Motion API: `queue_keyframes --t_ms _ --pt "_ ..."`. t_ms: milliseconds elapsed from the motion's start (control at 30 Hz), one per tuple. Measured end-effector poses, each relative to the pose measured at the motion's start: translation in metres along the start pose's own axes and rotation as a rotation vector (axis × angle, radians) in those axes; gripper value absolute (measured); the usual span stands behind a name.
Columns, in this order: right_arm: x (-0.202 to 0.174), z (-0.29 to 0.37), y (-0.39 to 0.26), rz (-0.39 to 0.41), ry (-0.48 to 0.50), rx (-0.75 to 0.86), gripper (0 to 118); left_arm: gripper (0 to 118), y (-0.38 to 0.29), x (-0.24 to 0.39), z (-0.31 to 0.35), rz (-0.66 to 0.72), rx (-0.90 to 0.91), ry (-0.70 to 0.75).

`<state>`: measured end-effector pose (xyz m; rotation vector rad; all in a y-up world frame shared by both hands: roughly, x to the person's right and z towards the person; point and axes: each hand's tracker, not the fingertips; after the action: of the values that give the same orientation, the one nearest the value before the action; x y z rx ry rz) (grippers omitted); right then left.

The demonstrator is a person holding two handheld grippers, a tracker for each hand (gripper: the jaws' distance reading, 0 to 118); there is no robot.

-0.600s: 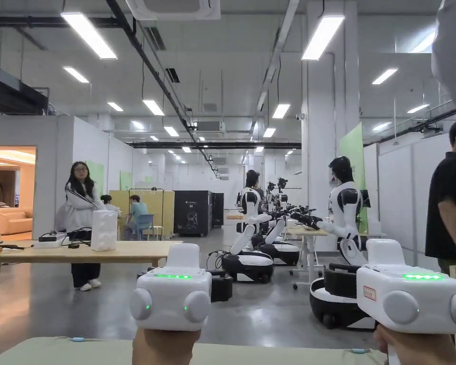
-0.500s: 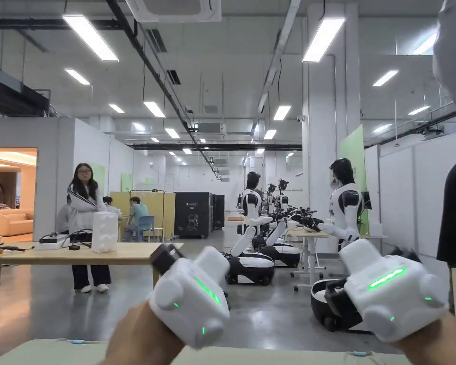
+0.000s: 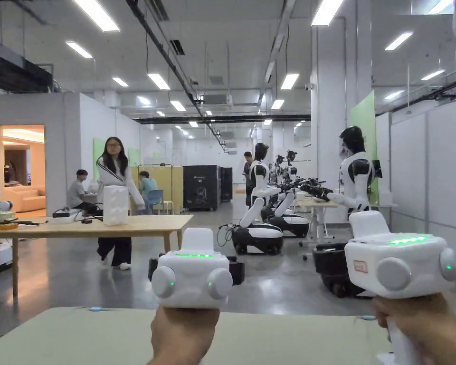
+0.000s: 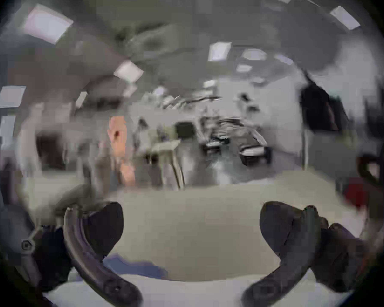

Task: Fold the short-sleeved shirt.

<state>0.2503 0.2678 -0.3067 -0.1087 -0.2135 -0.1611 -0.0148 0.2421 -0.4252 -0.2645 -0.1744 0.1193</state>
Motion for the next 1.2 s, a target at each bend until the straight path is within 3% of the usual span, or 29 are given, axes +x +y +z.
queue_keyframes --t_ms 33,67,167,233,267,300,333,367,433,500,567,767,900,1200 --pt "0.001 0.0 -0.006 -0.078 -0.03 0.03 118 118 -0.003 0.0 -0.001 0.026 0.006 -0.006" --pt "0.003 0.0 -0.01 -0.085 -0.063 0.063 118 118 -0.004 -0.001 0.001 0.04 0.06 -0.055" --pt "0.004 0.002 -0.012 0.006 -0.152 0.115 118 118 -0.002 0.007 0.011 -0.069 0.188 -0.052" --pt "0.004 0.001 -0.012 0.007 -0.15 0.103 118 116 0.003 0.013 0.019 -0.116 0.196 -0.044" --pt "0.007 0.0 -0.011 0.001 -0.148 0.094 108 103 0.005 0.013 0.02 -0.116 0.185 -0.054" --pt "0.011 0.001 -0.01 -0.007 -0.138 0.089 79 72 0.006 0.012 0.022 -0.139 0.183 -0.081" --pt "0.01 0.003 -0.009 0.003 -0.13 0.096 30 20 0.006 0.012 0.024 -0.167 0.193 -0.106" --pt "0.009 0.004 -0.009 0.024 -0.147 0.107 0 0 0.007 0.016 0.027 -0.2 0.204 -0.094" --pt "0.009 0.003 -0.009 0.06 -0.194 0.095 0 0 0.004 0.016 0.031 -0.232 0.248 -0.035" --pt "0.009 0.005 -0.007 0.056 -0.103 0.062 0 0 0.008 0.014 0.028 -0.189 0.191 -0.093" --pt "0.003 0.006 -0.009 0.098 -0.126 0.072 0 0 0.008 0.014 0.027 -0.189 0.184 -0.084" --pt "-0.027 0.0 -0.012 0.142 -0.054 0.069 0 0 0.007 -0.012 0.02 -0.185 0.166 -0.039" --pt "-0.073 -0.019 -0.021 0.132 0.063 0.036 0 0 0.011 -0.057 0.02 -0.156 0.138 0.027" --pt "-0.204 -0.061 -0.07 0.157 0.306 -0.065 0 0 -0.003 -0.208 0.034 -0.221 0.032 0.326"
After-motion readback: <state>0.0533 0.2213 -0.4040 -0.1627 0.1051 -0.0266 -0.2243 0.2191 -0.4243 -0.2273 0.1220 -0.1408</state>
